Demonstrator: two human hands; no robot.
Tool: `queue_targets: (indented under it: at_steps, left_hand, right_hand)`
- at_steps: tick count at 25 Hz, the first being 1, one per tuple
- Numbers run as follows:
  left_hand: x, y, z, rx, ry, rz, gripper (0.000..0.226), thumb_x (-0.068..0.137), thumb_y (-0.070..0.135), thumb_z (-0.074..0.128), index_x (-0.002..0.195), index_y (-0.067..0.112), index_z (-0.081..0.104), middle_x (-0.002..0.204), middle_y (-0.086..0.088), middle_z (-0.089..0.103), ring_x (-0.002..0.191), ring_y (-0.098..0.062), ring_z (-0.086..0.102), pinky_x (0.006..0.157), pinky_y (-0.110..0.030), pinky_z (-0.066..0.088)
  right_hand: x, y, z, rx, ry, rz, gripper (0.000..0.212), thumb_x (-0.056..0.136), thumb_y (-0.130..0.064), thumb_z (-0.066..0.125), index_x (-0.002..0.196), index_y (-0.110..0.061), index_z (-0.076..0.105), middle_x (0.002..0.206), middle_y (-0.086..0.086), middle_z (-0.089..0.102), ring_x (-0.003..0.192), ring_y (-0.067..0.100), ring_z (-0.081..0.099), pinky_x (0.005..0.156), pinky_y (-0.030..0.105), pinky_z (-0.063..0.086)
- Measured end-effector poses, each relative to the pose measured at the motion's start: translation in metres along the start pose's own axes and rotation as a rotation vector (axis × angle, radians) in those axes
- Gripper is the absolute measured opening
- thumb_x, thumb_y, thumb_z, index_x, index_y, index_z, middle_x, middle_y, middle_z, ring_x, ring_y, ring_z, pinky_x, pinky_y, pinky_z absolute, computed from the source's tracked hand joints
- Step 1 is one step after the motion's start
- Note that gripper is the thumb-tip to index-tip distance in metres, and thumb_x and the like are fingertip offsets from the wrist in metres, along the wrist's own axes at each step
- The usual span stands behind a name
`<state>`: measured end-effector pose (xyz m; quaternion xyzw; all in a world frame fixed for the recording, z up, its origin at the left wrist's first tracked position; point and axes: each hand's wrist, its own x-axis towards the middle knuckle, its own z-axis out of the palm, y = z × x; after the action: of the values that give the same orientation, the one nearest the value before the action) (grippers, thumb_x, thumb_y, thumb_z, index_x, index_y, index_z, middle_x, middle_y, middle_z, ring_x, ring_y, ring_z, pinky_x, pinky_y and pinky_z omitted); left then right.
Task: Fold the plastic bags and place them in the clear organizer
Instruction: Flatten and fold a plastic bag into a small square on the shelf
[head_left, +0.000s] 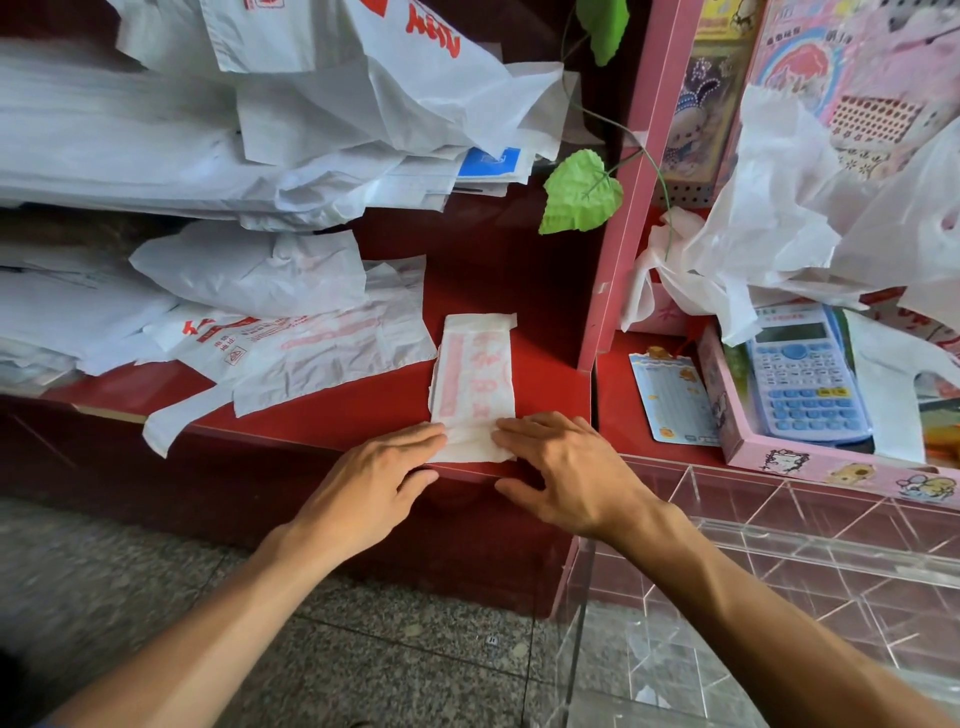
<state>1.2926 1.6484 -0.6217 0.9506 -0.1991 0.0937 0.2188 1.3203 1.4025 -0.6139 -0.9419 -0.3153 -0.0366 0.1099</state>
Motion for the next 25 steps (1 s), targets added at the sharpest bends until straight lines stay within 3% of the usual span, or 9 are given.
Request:
queue_targets:
  at_steps: [3,7,12,14,16,20,25]
  left_hand:
    - [-0.001,-0.003,0.002,-0.04,0.062,-0.008,0.047,0.087,0.016,0.074,0.133,0.017,0.061,0.136,0.015,0.054,0.129,0.011,0.038,0.107,0.001,0.018]
    - [-0.001,-0.004,0.004,-0.055,0.157,0.002,0.036,0.074,0.003,0.082,0.106,0.018,0.077,0.108,0.013,0.072,0.111,0.005,0.053,0.098,-0.011,0.042]
    - [-0.002,0.0,0.0,-0.19,0.221,-0.13,0.026,0.078,0.008,0.08,0.095,0.029,0.079,0.094,0.016,0.07,0.092,0.002,0.065,0.081,-0.012,0.05]
    - [-0.001,0.003,-0.004,-0.26,0.235,-0.195,0.022,0.081,0.016,0.079,0.094,0.034,0.078,0.091,0.016,0.07,0.09,0.002,0.066,0.079,-0.01,0.049]
    - [0.001,0.008,-0.007,-0.349,0.243,-0.248,0.026,0.082,0.016,0.079,0.091,0.04,0.074,0.085,0.016,0.073,0.089,0.004,0.066,0.079,-0.007,0.047]
    - [0.007,0.013,-0.012,-0.464,0.159,-0.314,0.031,0.079,0.01,0.08,0.088,0.039,0.072,0.084,0.026,0.072,0.085,0.007,0.066,0.078,-0.002,0.043]
    - [0.016,0.014,-0.009,-0.413,0.129,-0.389,0.016,0.085,0.018,0.074,0.069,0.02,0.074,0.058,0.015,0.062,0.058,0.001,0.054,0.057,-0.009,0.037]
  right_hand:
    - [-0.001,-0.002,0.003,-0.062,0.023,-0.018,0.063,0.091,-0.05,0.058,0.143,-0.016,0.048,0.153,0.0,0.043,0.136,0.023,0.041,0.104,0.045,0.039]
    - [-0.005,-0.004,0.009,-0.098,0.133,-0.045,0.05,0.077,-0.041,0.075,0.12,-0.018,0.064,0.128,-0.001,0.063,0.112,0.026,0.057,0.086,0.043,0.052]
    - [-0.005,0.0,0.007,0.152,0.208,-0.001,0.035,0.079,-0.041,0.072,0.109,-0.022,0.07,0.11,-0.009,0.069,0.102,0.019,0.059,0.087,0.039,0.049]
    - [-0.004,0.001,0.002,0.296,0.254,0.035,0.027,0.083,-0.036,0.075,0.106,-0.021,0.075,0.105,-0.008,0.073,0.098,0.009,0.059,0.088,0.023,0.046]
    - [-0.002,0.001,-0.004,0.422,0.283,0.076,0.014,0.088,-0.026,0.074,0.099,-0.02,0.078,0.094,-0.012,0.074,0.09,0.005,0.057,0.076,0.01,0.04]
    - [0.005,0.005,-0.005,0.6,0.245,0.178,0.009,0.091,-0.026,0.07,0.091,-0.023,0.079,0.077,-0.013,0.072,0.069,0.007,0.062,0.062,0.022,0.047]
    - [0.01,0.009,-0.004,0.644,0.235,0.234,0.016,0.092,-0.026,0.067,0.081,-0.017,0.073,0.069,0.001,0.068,0.063,0.02,0.059,0.062,0.037,0.047]
